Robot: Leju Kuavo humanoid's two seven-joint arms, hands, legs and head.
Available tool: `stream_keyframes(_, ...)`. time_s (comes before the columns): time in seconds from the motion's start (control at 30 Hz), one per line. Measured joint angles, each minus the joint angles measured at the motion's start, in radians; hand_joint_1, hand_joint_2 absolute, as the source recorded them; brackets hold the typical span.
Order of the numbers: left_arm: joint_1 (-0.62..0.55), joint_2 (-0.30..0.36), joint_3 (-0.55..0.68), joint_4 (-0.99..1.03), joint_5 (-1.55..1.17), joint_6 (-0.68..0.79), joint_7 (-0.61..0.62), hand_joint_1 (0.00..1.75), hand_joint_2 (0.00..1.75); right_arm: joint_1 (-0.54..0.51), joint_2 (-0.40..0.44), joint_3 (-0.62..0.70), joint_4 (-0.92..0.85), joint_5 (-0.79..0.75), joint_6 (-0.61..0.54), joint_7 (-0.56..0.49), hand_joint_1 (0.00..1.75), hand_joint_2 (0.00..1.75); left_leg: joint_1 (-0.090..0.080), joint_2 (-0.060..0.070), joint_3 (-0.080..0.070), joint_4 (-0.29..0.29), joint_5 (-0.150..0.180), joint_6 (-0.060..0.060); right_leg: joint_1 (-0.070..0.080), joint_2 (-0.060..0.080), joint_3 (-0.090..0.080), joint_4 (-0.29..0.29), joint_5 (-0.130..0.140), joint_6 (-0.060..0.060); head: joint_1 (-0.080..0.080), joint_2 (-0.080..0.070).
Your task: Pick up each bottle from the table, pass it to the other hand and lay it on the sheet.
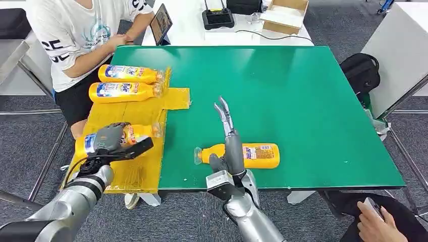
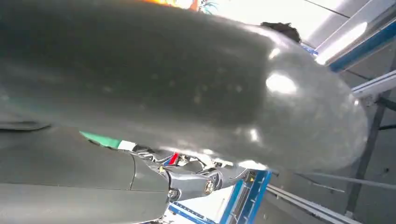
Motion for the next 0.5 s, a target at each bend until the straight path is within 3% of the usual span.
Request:
stream_keyframes(0.23,-0.041,-0.024,0.161,-0.001,0.277,-0.256,-0.158,0.00,1.75,0.000,0.000,-0.002,0.006,-0.003,0.021,0.008,0.00,0.00,0.000,-0.004,0.003,0.000,0.000,0.000,0.000,-0.003,0.005,0.000,0.000,0.000,0.000,0.000)
stream_keyframes(0.5,-0.050,-0.043,0.234,-0.002,0.314,-0.310,-0.194,0.00,1.75,-0.001,0.000,-0.003,0.021,-0.018,0.032,0.008,0.00,0.00,0.000,-0.003,0.004,0.000,0.003,0.000,0.000,-0.003,0.006,0.000,0.002,-0.003,0.000,0.000)
